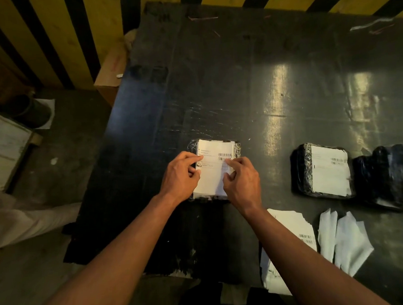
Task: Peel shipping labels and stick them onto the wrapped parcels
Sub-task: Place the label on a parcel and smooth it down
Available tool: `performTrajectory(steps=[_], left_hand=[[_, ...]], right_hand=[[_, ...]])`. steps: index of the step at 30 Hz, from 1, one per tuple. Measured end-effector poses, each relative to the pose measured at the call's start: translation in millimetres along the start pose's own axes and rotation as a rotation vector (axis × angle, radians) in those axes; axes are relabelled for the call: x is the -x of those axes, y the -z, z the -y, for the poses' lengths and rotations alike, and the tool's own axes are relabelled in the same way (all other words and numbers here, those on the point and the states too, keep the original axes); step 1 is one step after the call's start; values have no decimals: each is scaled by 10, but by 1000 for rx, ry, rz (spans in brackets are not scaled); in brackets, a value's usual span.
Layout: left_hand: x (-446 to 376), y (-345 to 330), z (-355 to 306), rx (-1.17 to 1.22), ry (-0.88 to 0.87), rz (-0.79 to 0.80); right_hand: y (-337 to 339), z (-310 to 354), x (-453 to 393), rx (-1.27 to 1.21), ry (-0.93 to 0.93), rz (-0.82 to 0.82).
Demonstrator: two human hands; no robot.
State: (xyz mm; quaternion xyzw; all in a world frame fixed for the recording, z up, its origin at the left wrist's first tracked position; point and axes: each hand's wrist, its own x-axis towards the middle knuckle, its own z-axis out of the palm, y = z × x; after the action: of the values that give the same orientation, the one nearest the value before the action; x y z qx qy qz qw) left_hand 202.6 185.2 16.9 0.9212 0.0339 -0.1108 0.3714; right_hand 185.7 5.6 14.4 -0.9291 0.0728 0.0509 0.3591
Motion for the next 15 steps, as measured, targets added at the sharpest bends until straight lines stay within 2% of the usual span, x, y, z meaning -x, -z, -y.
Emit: performTrajectory(steps=[9,12,15], left_hand=[[-12,-3,18,-167,-33,-6],[-7,28,53,-308,-51,-31],[55,64,92,-356,-106,-32]], right_hand=[[-21,20,-30,72,-18,24],[-39,-10,-40,184,-30,19],[-11,-91,-24,311,49,-16]])
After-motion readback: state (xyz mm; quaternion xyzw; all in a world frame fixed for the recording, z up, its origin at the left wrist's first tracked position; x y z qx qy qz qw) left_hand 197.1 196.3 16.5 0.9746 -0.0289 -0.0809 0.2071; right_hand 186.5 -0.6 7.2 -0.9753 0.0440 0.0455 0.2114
